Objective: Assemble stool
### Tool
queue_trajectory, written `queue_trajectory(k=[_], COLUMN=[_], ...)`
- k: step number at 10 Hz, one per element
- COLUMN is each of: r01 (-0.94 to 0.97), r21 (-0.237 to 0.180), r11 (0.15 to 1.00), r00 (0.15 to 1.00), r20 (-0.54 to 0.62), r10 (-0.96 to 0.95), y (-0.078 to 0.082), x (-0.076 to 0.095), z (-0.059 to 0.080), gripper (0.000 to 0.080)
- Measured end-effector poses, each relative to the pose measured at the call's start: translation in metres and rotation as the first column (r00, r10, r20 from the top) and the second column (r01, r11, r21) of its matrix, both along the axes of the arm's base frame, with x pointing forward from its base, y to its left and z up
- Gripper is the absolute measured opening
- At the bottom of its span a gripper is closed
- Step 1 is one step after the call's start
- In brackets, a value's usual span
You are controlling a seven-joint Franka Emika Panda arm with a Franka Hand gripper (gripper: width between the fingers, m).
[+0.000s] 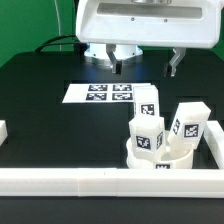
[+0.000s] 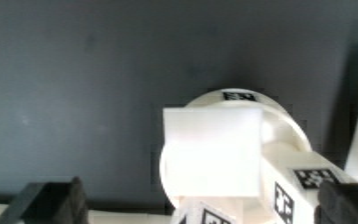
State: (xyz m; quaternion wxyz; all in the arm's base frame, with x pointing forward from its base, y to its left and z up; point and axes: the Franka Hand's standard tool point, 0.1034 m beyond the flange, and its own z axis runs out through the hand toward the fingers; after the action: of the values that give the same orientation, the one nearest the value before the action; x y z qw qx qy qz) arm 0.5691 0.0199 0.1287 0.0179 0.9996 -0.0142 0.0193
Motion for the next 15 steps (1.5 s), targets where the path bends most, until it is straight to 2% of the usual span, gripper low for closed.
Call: queue_trajectory(k=[1, 5, 6, 9, 13, 15], r01=[0.022, 0.043, 0.012, -0.035, -0.008, -0.008], r21=[0.025, 0.026, 0.057, 0.040, 0.040, 0.032], r11=[0.999, 0.999, 0.998, 0.999, 0.999, 0.999], r00=[1.000, 0.999, 1.000, 0.998, 0.999, 0.999], r20=[0.008, 0.010, 0.017, 0.046, 0.044, 0.034], r10=[-0.022, -0.043, -0.012, 0.033, 0.007, 0.007], y=[0.000, 0.001, 0.001, -0.004, -0.004, -0.006], x=[0.002, 0.002, 0.003, 0.009, 0.008, 0.006], z=[0.003, 0.002, 0.001, -0.011, -0.012, -0.020], gripper=[0.0649, 0.0649, 0.0649, 0.0649, 0.0649, 0.0649])
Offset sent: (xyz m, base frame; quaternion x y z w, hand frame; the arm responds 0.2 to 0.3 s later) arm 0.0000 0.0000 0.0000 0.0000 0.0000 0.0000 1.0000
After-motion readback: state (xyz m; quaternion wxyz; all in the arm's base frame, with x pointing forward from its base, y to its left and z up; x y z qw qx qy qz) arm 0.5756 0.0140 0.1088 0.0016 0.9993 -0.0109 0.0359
